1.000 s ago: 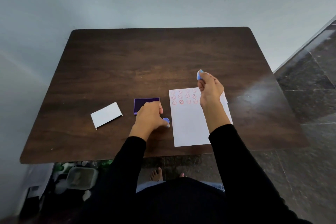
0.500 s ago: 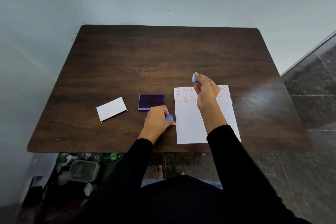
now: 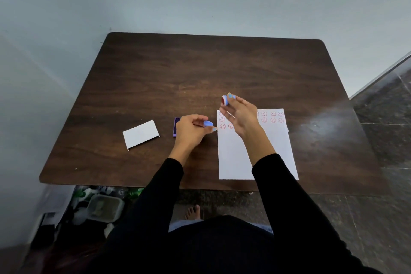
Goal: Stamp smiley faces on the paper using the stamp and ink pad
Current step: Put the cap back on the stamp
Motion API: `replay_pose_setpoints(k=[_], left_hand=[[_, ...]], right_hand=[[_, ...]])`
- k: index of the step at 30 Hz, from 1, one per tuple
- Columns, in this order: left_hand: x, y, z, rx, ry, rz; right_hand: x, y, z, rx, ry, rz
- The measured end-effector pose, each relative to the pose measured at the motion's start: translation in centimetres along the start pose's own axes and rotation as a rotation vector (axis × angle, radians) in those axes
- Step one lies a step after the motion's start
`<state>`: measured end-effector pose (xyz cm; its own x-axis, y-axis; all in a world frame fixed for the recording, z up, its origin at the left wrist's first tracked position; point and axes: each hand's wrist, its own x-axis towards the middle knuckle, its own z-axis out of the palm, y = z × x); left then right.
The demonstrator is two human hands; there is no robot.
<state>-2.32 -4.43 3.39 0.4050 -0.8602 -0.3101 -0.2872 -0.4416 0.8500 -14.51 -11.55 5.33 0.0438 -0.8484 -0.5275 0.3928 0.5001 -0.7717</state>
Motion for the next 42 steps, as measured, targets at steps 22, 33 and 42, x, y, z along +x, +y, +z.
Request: replay_pose_setpoints(k=[22,33,42], left_hand=[[0.1,-1.3,-0.9,-0.138,0.164,0.079],[0.0,-1.7,-1.1,-0.165,0.159,0.114],[-0.1,-2.1,-1.3,-0.198,0.158,0.123]], right_hand=[[-0.3,3.1,1.4,-0.329,-0.224,0.007],[-0.3,3.4,1.2,-0.431,-0.280,-0.059],[0.1,3.0,0.9,-0.448,-0.334,0.011]])
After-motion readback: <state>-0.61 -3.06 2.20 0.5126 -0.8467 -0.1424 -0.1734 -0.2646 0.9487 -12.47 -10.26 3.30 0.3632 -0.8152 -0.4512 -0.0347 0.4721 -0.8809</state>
